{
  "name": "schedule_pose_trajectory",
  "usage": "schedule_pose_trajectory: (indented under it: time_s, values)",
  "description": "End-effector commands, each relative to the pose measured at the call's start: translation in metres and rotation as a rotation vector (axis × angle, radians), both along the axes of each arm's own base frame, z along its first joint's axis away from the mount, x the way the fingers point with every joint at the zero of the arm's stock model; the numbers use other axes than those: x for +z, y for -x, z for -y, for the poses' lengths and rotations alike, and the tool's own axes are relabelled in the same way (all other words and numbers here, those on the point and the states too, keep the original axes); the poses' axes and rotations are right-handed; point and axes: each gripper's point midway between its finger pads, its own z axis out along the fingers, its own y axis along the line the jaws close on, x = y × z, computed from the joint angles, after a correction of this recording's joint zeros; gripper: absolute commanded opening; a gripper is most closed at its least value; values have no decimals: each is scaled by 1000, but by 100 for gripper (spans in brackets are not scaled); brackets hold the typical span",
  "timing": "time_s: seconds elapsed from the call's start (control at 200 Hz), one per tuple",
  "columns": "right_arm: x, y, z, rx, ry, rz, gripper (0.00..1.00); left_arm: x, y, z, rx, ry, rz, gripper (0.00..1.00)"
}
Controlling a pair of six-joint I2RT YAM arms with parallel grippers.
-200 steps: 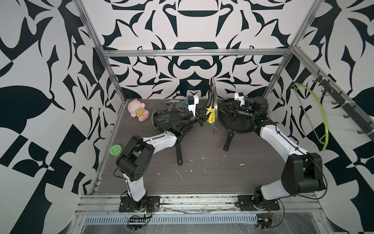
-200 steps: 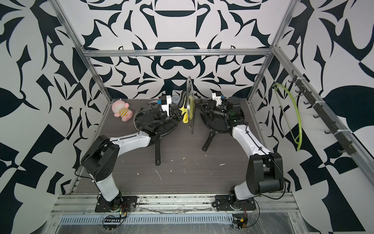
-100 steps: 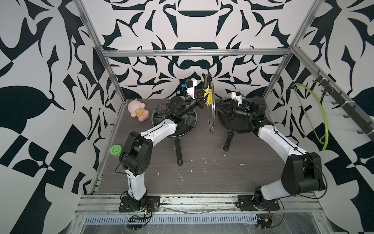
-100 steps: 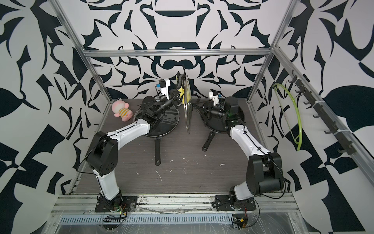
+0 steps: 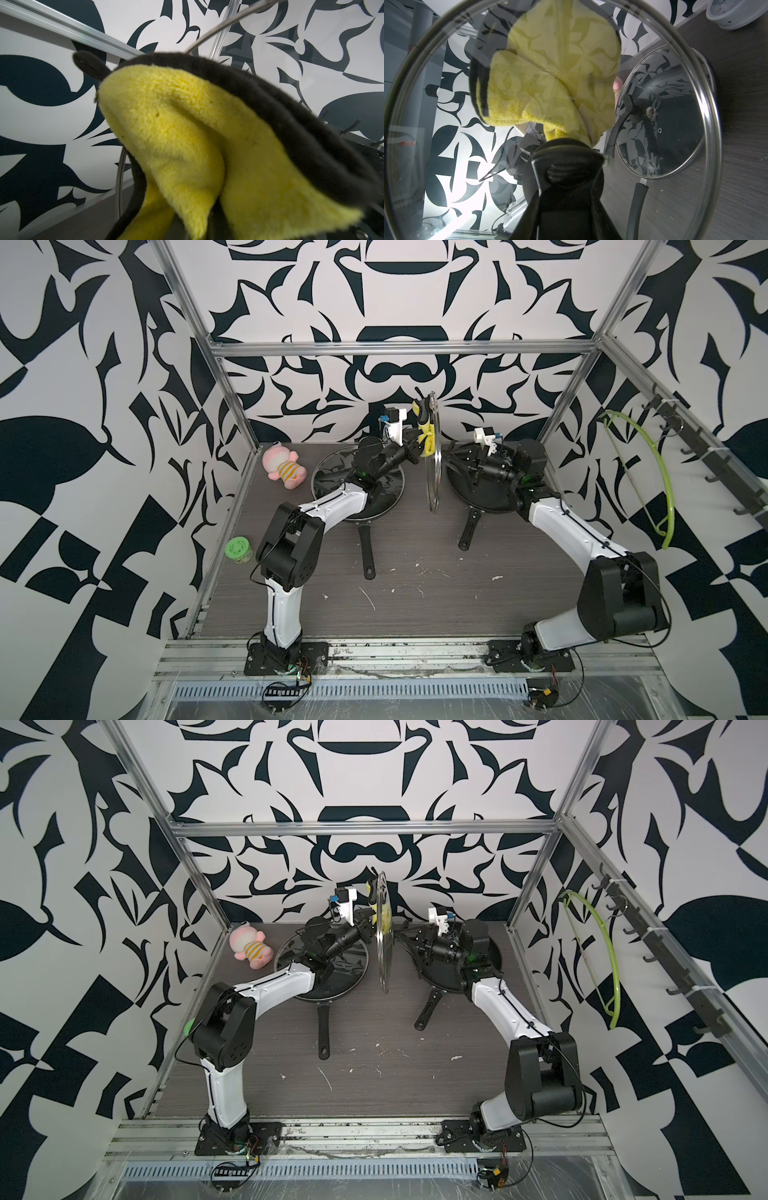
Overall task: Wipe the pot lid with a cloth
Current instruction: Wipe the pot lid.
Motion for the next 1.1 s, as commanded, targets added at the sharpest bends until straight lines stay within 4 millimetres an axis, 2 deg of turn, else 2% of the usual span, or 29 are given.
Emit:
schedule_pose_trajectory:
  time_s: [0.0, 0.305, 0.515, 0.695, 0.805, 1.095]
  values:
    - [104, 48, -13, 119, -61, 414, 0, -29, 3, 8, -26, -26, -46, 0]
    - [116, 35, -10, 78, -81, 410, 0, -65, 22, -2, -43, -11, -129, 0]
    - [116, 24, -7, 48, -89, 391, 0, -67, 62, 9, -108, -18, -151, 0]
    - [114, 13, -2, 19, -93, 372, 0, -64, 110, 26, -191, -26, -146, 0]
    - [111, 6, 0, 9, -101, 348, 0, -53, 134, 28, -224, -17, -125, 0]
    - [107, -3, 0, 30, -185, 295, 0, -14, 162, 16, -257, -1, -47, 0]
